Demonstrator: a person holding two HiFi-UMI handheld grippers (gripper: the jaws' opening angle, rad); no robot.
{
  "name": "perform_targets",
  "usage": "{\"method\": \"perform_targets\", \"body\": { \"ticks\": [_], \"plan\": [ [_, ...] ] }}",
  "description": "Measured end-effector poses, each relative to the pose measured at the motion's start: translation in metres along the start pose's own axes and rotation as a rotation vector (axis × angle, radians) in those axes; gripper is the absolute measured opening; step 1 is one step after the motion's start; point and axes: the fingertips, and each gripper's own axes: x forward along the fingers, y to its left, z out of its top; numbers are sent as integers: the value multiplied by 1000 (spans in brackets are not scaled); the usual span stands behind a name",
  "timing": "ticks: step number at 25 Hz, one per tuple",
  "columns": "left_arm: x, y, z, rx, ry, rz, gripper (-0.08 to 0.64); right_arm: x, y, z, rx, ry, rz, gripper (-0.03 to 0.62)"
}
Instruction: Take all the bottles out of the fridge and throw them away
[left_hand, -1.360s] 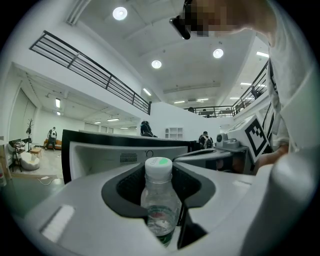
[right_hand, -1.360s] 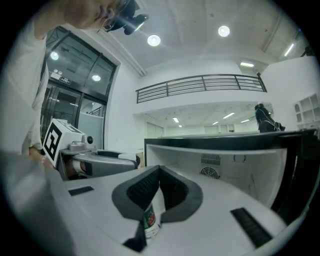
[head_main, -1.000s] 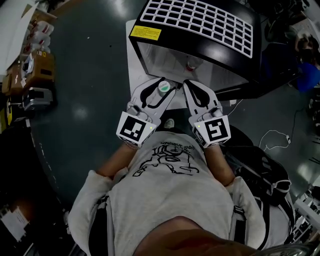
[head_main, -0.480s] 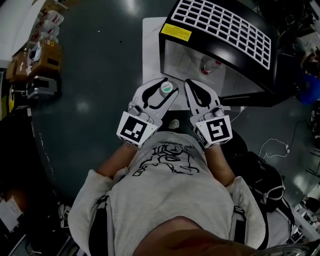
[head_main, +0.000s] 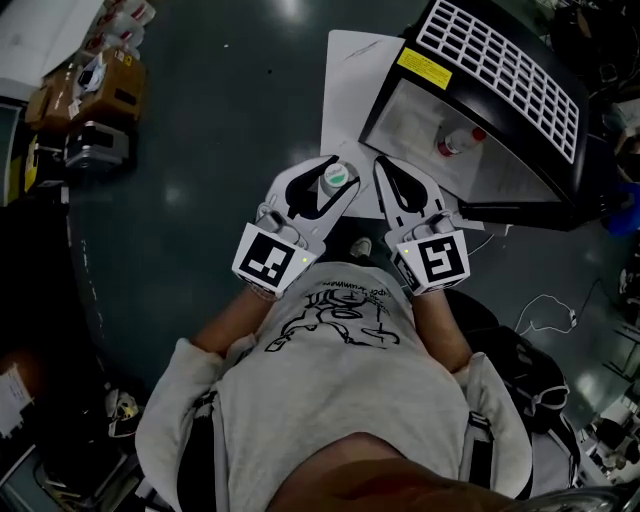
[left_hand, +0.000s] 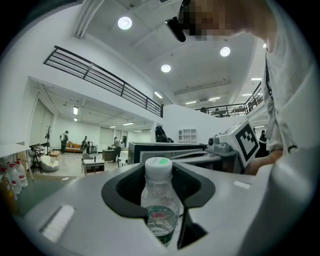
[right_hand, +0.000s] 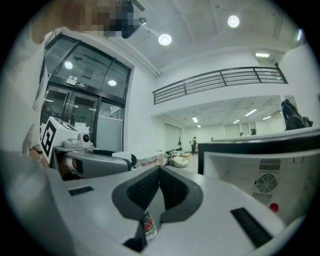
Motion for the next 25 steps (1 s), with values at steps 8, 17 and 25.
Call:
{"method": "perform_targets", "body": {
  "ticks": [8, 17, 25],
  "plan": [
    [-46, 35, -3, 0, -1, 61, 161, 35, 46, 2, -2, 4, 62, 8],
    [-95, 74, -6, -6, -14, 141, 161, 77, 94, 10, 8, 9, 117, 9],
    [-128, 97, -10, -24, -24, 194, 161, 99, 128, 7, -11, 20, 172, 9]
  ]
}}
